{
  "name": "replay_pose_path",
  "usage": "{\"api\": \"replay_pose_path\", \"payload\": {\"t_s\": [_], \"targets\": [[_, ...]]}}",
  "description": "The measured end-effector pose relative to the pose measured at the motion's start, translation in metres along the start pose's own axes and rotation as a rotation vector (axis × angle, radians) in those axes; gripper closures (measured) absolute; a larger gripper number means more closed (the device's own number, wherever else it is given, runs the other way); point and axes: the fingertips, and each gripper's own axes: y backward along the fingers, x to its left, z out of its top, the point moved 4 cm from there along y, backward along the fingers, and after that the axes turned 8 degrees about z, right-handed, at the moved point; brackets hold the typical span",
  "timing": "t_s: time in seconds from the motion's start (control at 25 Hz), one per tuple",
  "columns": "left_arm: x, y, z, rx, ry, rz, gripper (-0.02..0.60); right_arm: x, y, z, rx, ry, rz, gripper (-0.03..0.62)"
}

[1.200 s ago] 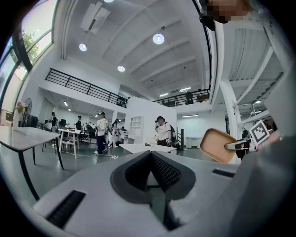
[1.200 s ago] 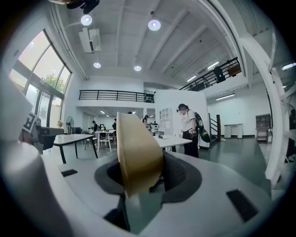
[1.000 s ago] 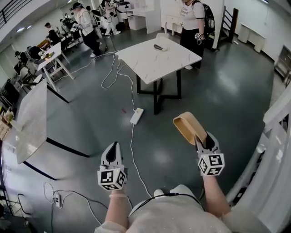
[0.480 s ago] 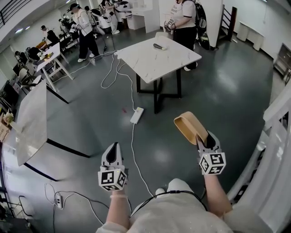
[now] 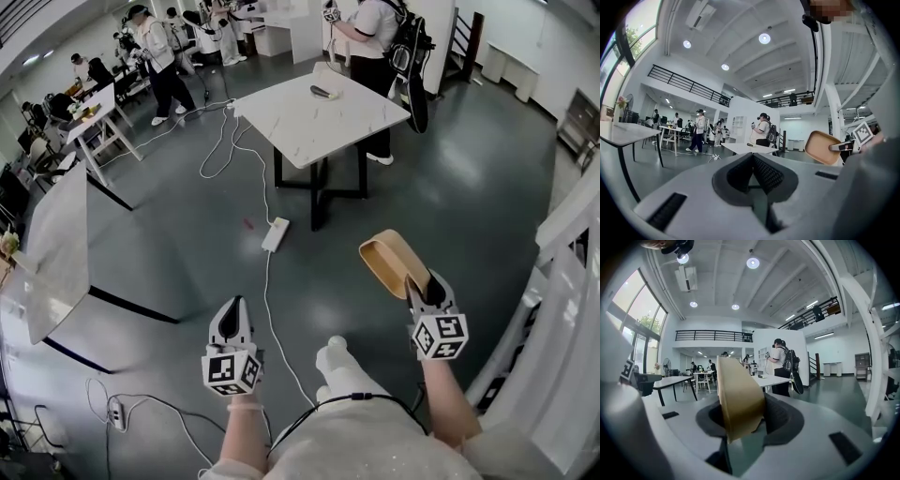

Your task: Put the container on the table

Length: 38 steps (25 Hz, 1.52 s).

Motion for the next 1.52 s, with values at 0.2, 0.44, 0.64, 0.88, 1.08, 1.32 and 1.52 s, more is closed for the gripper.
{"api": "replay_pose_path", "payload": {"t_s": [0.2,0.44,0.64,0.88,1.08,1.32,1.52], "targets": [[0.001,-0.010,-0.005,0.022,-0.001,0.006,0.577,-0.006,-0.013,-0.003,0.016,-0.011,-0.002,0.438],[0.014,-0.036,0.001,0.036,-0.012,0.027,0.577,-0.011,-0.048,-0.004,0.019,-0.039,0.009,0.453],[0.019,-0.077,0.019,0.016,-0.019,0.031,0.577,-0.020,-0.091,0.013,-0.007,-0.048,0.032,0.451],[0.018,-0.123,0.024,0.012,-0.027,0.027,0.577,-0.037,-0.137,0.021,-0.007,-0.059,0.041,0.451],[0.019,-0.153,0.030,0.006,-0.028,0.051,0.577,-0.056,-0.167,0.030,-0.014,-0.058,0.050,0.451],[0.005,-0.184,0.036,-0.009,-0.038,0.053,0.577,-0.081,-0.194,0.036,-0.025,-0.071,0.068,0.451],[0.001,-0.200,0.035,-0.011,-0.044,0.066,0.577,-0.092,-0.213,0.038,-0.032,-0.086,0.086,0.451]]}}
